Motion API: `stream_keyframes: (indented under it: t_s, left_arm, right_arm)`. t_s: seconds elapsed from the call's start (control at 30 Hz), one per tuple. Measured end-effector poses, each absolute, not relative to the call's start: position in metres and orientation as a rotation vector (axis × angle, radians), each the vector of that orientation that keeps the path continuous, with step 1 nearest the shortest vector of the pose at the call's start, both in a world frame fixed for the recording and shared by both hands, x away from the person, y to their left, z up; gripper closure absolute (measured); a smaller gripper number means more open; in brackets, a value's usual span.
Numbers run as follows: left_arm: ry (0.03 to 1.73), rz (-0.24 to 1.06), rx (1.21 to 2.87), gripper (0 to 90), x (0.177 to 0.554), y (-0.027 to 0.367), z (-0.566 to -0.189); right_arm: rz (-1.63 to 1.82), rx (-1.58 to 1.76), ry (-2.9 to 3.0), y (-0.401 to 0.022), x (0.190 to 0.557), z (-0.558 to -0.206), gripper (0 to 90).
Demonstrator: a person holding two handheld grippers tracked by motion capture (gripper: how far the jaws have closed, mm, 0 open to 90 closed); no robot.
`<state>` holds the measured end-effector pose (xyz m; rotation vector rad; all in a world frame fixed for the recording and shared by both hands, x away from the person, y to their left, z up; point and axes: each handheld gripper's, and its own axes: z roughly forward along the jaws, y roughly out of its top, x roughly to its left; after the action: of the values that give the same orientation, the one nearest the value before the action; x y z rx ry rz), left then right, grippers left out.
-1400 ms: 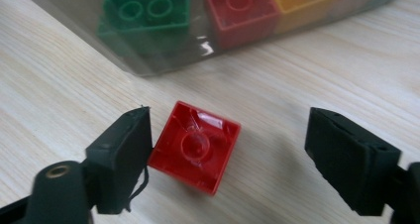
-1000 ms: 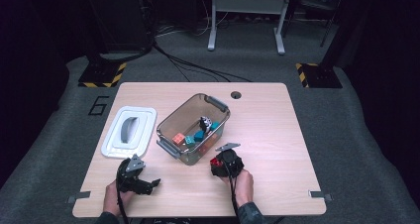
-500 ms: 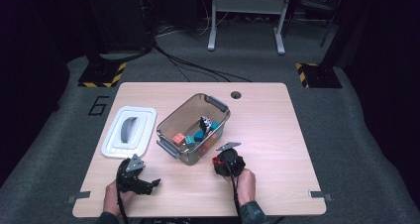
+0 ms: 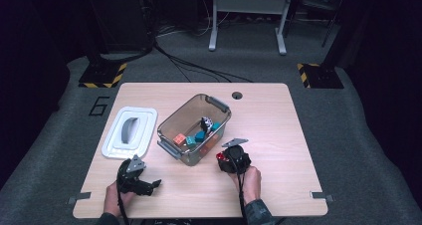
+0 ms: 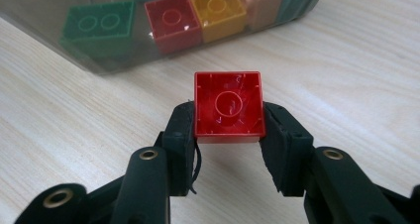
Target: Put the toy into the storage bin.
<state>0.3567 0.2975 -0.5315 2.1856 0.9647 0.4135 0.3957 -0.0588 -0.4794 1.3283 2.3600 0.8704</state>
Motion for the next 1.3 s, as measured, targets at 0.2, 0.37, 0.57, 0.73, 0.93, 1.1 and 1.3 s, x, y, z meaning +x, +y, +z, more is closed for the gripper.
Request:
stream_keyframes:
  t_s: [0.2,0.37,0.57,0.73,0.93,1.1,1.3]
  left_arm:
    - [0.965,0.413,2.186,0.4,0.357,0.298,-0.532]
    - [0.965,0.413,2.186,0.4,0.357,0.298,-0.532]
    - [0.964,0.413,2.186,0.4,0.357,0.298,-0.532]
    - [0.964,0.413,2.186,0.4,0.357,0.298,-0.532]
    - [0.965,0.413,2.186,0.4,0.357,0.298,-0.532]
    - [0.964,0.413,2.186,0.4,0.357,0.298,-0.532]
    - [0.964,0.414,2.186,0.4,0.357,0.298,-0.532]
  right_arm:
    - [0.889,1.338,2.347,-0.063,0.397,-0.467,58.9]
    - [0.903,1.308,2.334,-0.068,0.399,-0.453,58.9]
    - [0.943,1.292,2.306,-0.073,0.399,-0.43,58.9]
    - [0.962,1.265,2.287,-0.072,0.399,-0.409,58.9]
    - [0.96,1.218,2.263,-0.066,0.403,-0.384,58.9]
    - [0.964,1.156,2.261,-0.056,0.409,-0.366,58.9]
    - [0.951,1.077,2.278,-0.042,0.417,-0.349,58.9]
